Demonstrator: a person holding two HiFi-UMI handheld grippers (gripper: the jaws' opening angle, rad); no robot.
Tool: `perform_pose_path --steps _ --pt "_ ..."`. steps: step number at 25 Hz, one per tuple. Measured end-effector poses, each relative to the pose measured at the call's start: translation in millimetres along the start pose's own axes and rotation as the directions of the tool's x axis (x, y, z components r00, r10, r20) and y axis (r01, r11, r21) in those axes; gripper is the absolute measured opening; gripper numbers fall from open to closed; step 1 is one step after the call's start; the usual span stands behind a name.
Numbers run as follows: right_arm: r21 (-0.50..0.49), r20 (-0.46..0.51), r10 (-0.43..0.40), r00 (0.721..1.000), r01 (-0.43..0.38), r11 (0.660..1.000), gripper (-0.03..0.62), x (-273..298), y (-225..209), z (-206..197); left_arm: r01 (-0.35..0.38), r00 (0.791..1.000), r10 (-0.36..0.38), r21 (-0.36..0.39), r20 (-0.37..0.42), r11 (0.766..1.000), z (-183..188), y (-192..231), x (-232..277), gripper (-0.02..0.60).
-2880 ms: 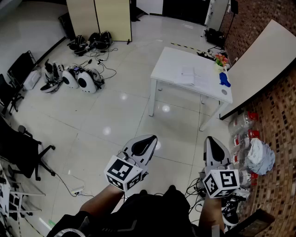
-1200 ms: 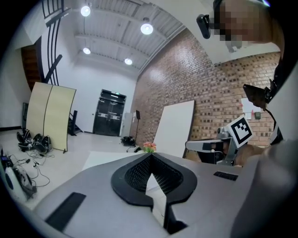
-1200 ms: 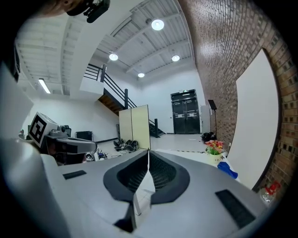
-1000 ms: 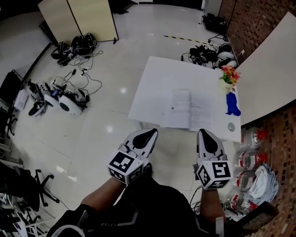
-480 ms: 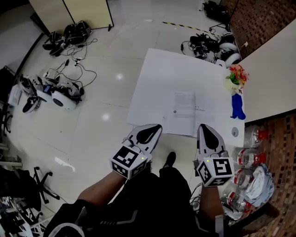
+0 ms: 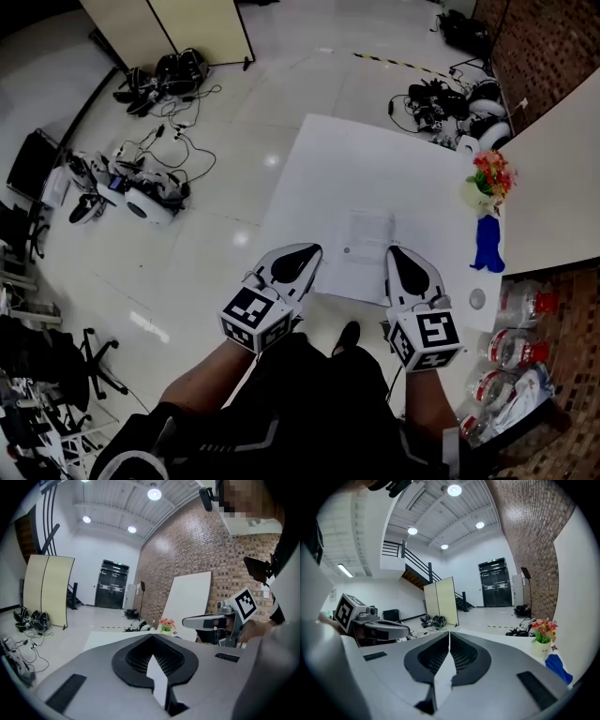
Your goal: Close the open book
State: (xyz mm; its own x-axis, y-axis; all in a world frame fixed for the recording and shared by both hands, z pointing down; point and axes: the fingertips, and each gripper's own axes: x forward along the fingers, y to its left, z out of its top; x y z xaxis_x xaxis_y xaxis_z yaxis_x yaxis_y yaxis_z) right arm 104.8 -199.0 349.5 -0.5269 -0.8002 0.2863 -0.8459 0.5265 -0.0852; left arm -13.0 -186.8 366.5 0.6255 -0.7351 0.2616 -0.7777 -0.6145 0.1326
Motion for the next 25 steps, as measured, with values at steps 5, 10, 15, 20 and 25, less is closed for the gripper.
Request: perform_pose_path --steps 5,10,15,20,25 --pt "0.037 -0.078 0.016 0.997 -0.013 0.999 0.003 28.7 -5.5 -21.6 -0.029 0.999 0.027 -0.041 -0.029 0.999 -6.8 15.4 12.0 -0.006" --pt "0.045 -0.197 -0.051 0.979 0.061 0.997 0.006 68.5 2.6 -63.1 0.012 0.995 -0.017 -0.050 -0.101 0.999 -43.2 38.5 20.1 -0.006" --pt "0.047 -0.401 -0.120 0.908 0.151 0.987 0.115 105.0 17.7 -136.3 0.051 0.974 -0.066 -0.072 -0.215 0.996 -96.1 62.7 29.6 -0.006" --pt "-0.016 -0.558 -0.173 0.812 0.199 0.980 0.217 134.3 36.4 -204.6 0.101 0.947 -0.130 -0.114 -0.293 0.988 -141.7 80.4 35.2 -0.006" --pt "-0.122 -0.628 -0.289 0.723 0.275 0.954 0.222 147.8 37.4 -242.1 0.134 0.937 -0.173 -0.143 -0.303 0.981 -157.8 101.8 31.3 -0.006"
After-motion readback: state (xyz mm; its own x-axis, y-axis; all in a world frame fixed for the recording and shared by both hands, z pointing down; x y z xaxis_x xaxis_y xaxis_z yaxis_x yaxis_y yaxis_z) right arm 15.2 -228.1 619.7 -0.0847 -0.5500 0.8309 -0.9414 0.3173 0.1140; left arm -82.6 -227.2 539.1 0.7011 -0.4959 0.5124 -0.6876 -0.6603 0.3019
